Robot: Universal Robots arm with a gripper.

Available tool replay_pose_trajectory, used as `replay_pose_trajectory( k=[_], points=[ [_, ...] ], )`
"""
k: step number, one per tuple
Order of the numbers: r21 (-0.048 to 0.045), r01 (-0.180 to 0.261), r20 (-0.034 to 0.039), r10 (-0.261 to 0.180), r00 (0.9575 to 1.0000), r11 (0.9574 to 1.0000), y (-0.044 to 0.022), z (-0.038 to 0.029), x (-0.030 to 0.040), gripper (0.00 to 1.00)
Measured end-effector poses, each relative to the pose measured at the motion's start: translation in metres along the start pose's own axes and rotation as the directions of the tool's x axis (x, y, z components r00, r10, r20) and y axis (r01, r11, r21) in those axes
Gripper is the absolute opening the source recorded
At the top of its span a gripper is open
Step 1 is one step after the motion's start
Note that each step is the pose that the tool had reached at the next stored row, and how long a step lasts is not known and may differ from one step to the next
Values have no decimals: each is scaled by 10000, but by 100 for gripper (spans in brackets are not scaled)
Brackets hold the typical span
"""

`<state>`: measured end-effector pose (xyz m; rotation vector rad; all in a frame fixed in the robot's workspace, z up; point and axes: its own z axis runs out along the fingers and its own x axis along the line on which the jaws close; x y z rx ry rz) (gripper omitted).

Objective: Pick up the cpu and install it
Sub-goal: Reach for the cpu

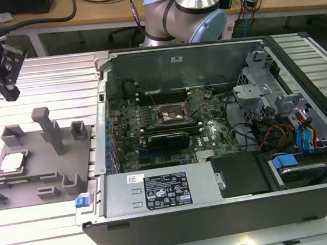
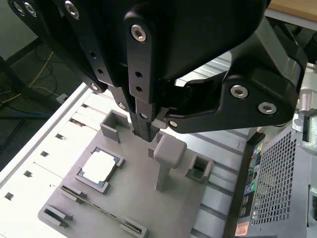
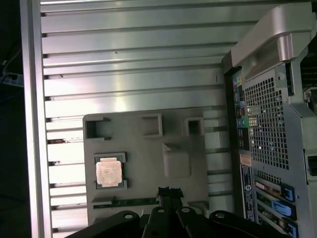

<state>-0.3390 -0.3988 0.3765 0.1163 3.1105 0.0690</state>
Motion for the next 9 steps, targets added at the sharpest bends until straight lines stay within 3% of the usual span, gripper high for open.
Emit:
replay_pose_trajectory(
  k=[9],
  points=[
    [1, -1, -1, 1, 10000, 10000, -15, 103, 137, 11]
  ],
)
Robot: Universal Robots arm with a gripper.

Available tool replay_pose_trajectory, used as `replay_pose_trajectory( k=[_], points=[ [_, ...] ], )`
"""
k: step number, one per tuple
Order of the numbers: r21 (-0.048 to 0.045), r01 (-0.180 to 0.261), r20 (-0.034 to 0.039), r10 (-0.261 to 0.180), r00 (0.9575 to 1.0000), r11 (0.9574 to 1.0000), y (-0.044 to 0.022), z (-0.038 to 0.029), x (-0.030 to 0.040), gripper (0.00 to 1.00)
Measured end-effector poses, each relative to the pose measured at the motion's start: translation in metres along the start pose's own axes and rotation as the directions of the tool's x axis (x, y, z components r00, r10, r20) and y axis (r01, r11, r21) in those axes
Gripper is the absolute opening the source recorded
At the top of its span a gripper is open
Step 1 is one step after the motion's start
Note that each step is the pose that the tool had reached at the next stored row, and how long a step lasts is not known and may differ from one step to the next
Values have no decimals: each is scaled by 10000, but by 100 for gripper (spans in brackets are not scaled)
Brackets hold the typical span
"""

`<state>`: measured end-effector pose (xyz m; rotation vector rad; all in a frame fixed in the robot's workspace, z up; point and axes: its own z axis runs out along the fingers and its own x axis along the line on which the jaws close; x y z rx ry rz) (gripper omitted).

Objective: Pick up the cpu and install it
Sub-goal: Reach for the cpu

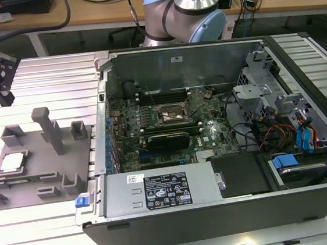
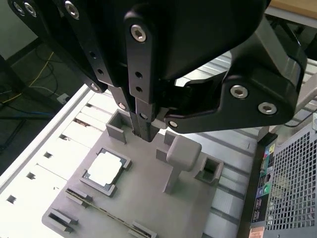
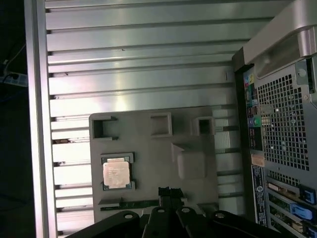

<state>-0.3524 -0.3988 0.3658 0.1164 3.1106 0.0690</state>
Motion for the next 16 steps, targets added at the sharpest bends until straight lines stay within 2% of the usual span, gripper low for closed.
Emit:
replay_pose_trajectory(
  k=[6, 16],
  points=[
    [0, 0, 0, 0, 10000, 10000, -14, 97, 125, 11],
    [-1, 1, 1, -1, 10000, 10000, -31, 257, 267, 11]
  ],
)
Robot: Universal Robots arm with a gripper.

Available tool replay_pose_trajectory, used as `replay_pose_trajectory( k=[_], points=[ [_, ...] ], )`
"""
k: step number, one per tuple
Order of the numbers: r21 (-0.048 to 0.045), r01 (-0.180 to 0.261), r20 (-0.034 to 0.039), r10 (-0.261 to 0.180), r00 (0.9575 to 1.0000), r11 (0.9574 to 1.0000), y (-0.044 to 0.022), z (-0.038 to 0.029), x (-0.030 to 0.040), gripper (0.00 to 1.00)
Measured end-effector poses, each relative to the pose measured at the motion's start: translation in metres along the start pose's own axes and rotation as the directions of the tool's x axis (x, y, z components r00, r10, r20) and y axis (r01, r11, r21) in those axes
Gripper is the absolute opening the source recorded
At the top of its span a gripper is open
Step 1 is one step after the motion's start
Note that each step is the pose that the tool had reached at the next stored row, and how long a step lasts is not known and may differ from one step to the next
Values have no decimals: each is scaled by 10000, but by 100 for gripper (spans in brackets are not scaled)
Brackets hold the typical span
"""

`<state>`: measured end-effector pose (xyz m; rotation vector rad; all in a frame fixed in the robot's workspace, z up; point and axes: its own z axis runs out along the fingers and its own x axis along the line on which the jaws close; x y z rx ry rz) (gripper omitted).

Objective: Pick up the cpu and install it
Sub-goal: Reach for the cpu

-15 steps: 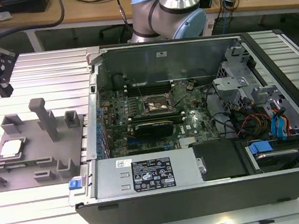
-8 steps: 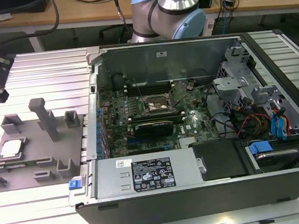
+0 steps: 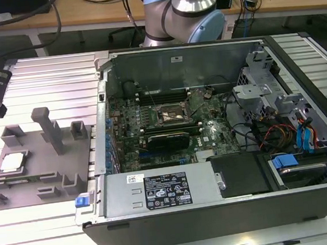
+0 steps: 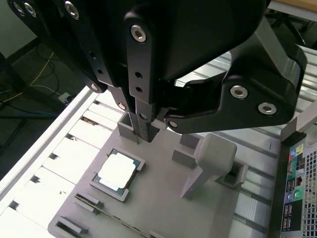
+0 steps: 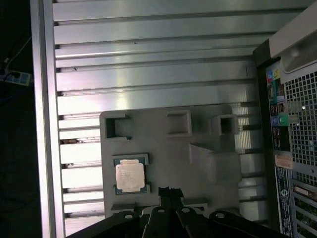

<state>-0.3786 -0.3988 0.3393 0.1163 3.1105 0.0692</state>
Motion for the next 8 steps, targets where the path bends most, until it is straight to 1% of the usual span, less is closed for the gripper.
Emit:
replay_pose_trajectory(
  k=[3, 8],
  points=[
    [2, -1, -3, 1, 10000, 10000, -7, 57, 51, 11],
    [1, -1, -2, 1, 10000, 10000, -19, 138, 76, 11]
  ],
)
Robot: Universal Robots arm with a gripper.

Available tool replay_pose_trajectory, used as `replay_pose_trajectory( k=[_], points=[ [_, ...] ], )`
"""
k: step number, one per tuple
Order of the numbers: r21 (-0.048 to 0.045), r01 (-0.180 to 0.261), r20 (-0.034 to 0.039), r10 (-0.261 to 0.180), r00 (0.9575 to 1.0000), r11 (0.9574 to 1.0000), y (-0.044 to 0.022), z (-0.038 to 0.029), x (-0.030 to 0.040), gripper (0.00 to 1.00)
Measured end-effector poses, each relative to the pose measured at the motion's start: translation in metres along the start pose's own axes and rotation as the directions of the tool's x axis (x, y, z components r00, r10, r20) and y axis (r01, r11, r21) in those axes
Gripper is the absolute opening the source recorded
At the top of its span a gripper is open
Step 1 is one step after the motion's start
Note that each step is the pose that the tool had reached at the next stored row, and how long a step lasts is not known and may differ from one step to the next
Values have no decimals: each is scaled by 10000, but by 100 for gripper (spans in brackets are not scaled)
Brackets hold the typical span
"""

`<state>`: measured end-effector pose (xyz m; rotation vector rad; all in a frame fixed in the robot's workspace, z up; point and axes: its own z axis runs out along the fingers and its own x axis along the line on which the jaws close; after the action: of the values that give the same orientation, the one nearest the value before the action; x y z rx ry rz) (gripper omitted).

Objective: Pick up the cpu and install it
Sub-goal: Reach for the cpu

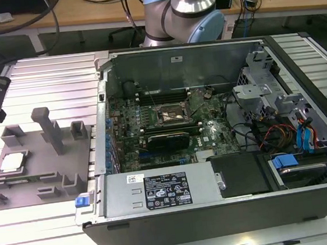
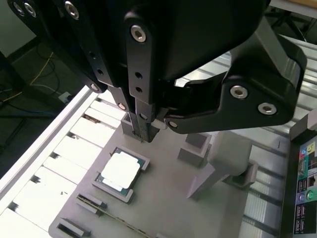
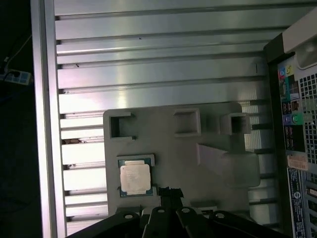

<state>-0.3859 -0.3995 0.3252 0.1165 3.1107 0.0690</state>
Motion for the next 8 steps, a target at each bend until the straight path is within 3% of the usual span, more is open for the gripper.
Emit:
replay_pose_trajectory(
  k=[8],
  points=[
    [1, 1, 0, -1, 10000, 10000, -7, 44, 3, 11]
  ],
)
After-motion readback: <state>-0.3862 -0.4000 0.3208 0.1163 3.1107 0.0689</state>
